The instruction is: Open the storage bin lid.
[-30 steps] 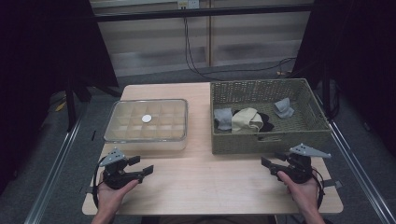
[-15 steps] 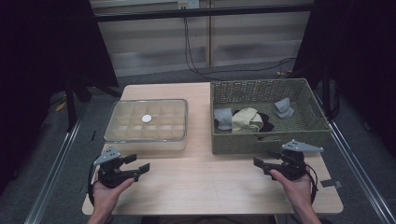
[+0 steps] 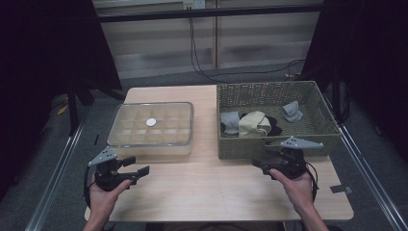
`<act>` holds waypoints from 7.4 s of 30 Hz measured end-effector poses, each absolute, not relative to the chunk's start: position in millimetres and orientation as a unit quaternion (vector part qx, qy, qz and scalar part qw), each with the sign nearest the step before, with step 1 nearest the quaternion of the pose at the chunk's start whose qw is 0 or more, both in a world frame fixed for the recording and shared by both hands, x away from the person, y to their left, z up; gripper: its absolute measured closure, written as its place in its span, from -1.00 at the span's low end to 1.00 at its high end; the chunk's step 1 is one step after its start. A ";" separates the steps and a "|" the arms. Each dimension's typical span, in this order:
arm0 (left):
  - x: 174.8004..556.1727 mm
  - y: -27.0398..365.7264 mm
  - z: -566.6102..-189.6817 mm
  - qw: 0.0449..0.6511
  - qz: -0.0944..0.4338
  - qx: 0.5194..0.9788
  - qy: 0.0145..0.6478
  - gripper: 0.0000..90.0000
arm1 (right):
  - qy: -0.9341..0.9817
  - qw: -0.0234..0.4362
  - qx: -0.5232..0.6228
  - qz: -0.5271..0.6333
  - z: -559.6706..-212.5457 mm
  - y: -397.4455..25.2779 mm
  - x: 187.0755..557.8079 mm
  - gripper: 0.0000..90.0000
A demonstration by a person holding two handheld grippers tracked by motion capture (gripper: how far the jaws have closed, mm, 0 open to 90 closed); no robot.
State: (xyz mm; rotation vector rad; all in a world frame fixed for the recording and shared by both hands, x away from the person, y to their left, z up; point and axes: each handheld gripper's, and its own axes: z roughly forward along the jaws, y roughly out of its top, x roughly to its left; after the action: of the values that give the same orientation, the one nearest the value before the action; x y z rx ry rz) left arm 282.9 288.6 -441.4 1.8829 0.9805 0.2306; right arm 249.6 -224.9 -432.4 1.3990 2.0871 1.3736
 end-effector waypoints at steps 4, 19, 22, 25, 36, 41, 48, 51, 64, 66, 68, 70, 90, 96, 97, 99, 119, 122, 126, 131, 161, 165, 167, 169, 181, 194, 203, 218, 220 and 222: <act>282.8 289.2 -439.5 0.480 0.098 0.774 0.401 -0.54 | 0.727 0.127 0.474 0.480 -427.2 -216.1 254.2 -0.32; 297.9 311.3 -434.5 0.481 0.098 0.762 0.423 -0.47 | 0.740 0.115 0.444 0.492 -412.6 -183.6 283.3 -0.15; 301.8 315.1 -433.2 0.481 0.097 0.761 0.424 -0.50 | 0.742 0.112 0.439 0.494 -408.8 -177.7 289.1 -0.17; 306.2 318.1 -430.7 0.475 0.101 0.764 0.426 -0.53 | 0.746 0.113 0.434 0.493 -404.8 -172.2 296.2 -0.17; 318.2 335.9 -417.9 0.463 0.115 0.762 0.437 -0.53 | 0.750 0.098 0.429 0.493 -393.5 -151.0 327.5 -0.09; 327.9 342.7 -412.8 0.461 0.118 0.761 0.442 -0.57 | 0.750 0.095 0.424 0.498 -388.9 -136.7 340.9 -0.08; 342.2 347.6 -411.2 0.456 0.111 0.759 0.451 -0.55 | 0.774 0.078 0.407 0.479 -385.2 -116.7 358.0 -0.10; 349.0 349.1 -411.9 0.445 0.122 0.761 0.456 -0.55 | 0.780 0.079 0.406 0.470 -384.8 -108.4 366.8 -0.12; 370.4 358.1 -410.5 0.428 0.121 0.760 0.474 -0.64 | 0.794 0.063 0.404 0.449 -387.0 -81.1 395.7 -0.11; 373.7 359.0 -410.7 0.429 0.119 0.758 0.476 -0.65 | 0.800 0.060 0.401 0.442 -385.5 -75.7 401.6 -0.11; 377.3 359.5 -412.9 0.429 0.118 0.757 0.480 -0.65 | 0.803 0.055 0.401 0.437 -384.4 -72.0 405.9 -0.11; 381.9 360.0 -414.9 0.425 0.119 0.757 0.481 -0.65 | 0.805 0.052 0.403 0.432 -384.3 -68.6 410.1 -0.12; 421.6 384.5 -413.4 0.400 0.098 0.750 0.517 -0.65 | 0.808 0.024 0.432 0.400 -398.0 -46.8 455.8 -0.19; 432.5 386.0 -414.7 0.389 0.093 0.751 0.525 -0.60 | 0.809 0.026 0.437 0.392 -399.1 -39.9 467.4 -0.24; 434.6 386.3 -415.6 0.391 0.092 0.748 0.528 -0.61 | 0.809 0.024 0.440 0.388 -400.0 -39.5 470.8 -0.25; 439.1 387.1 -417.1 0.385 0.091 0.750 0.530 -0.61 | 0.809 0.024 0.446 0.382 -402.6 -38.2 476.4 -0.27; 453.1 381.0 -429.7 0.367 0.054 0.766 0.526 -0.68 | 0.810 0.022 0.489 0.323 -412.4 -12.9 500.9 -0.45; 451.9 380.7 -432.6 0.373 0.052 0.760 0.530 -0.68 | 0.808 0.028 0.501 0.310 -417.2 -8.4 502.8 -0.50; 451.0 382.0 -434.3 0.373 0.046 0.763 0.526 -0.67 | 0.806 0.026 0.503 0.311 -418.9 -8.3 504.9 -0.55; 452.7 377.3 -435.4 0.372 0.042 0.763 0.527 -0.67 | 0.800 0.023 0.512 0.312 -420.0 -8.6 504.9 -0.58; 459.5 375.9 -438.2 0.396 0.024 0.745 0.536 -0.43 | 0.754 0.006 0.562 0.340 -431.2 -9.0 504.9 -0.44; 458.8 376.0 -438.6 0.399 0.024 0.744 0.535 -0.45 | 0.754 0.005 0.564 0.337 -430.7 -9.2 503.9 -0.43; 458.6 376.1 -438.6 0.400 0.023 0.744 0.534 -0.45 | 0.754 0.007 0.565 0.336 -430.4 -8.6 503.0 -0.45; 457.8 375.2 -438.4 0.398 0.024 0.746 0.534 -0.46 | 0.758 0.008 0.561 0.332 -429.6 -7.3 502.1 -0.48; 452.8 376.8 -434.0 0.402 0.040 0.748 0.527 -0.46 | 0.757 0.013 0.548 0.356 -419.4 -11.2 497.7 -0.35; 444.5 391.4 -428.2 0.434 0.047 0.732 0.523 -0.01 | 0.745 -0.003 0.542 0.388 -413.2 -19.3 494.5 -0.08; 436.2 398.6 -427.5 0.451 0.048 0.723 0.521 0.13 | 0.743 0.003 0.530 0.408 -405.5 -20.1 488.9 0.03; 424.3 406.1 -420.2 0.460 0.063 0.718 0.518 0.30 | 0.741 0.014 0.509 0.439 -386.4 -21.3 476.1 0.25; 422.9 407.0 -419.1 0.461 0.065 0.718 0.517 0.32 | 0.739 0.015 0.507 0.443 -383.1 -21.8 473.2 0.28; 421.1 408.1 -417.9 0.467 0.064 0.716 0.515 0.35 | 0.738 0.016 0.506 0.446 -380.3 -22.5 471.1 0.32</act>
State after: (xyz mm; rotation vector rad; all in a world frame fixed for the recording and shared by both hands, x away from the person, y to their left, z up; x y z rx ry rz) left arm 421.1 408.1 -417.9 1.7568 1.2650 0.1582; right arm 471.1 -22.5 -380.3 1.5733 2.2945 1.3870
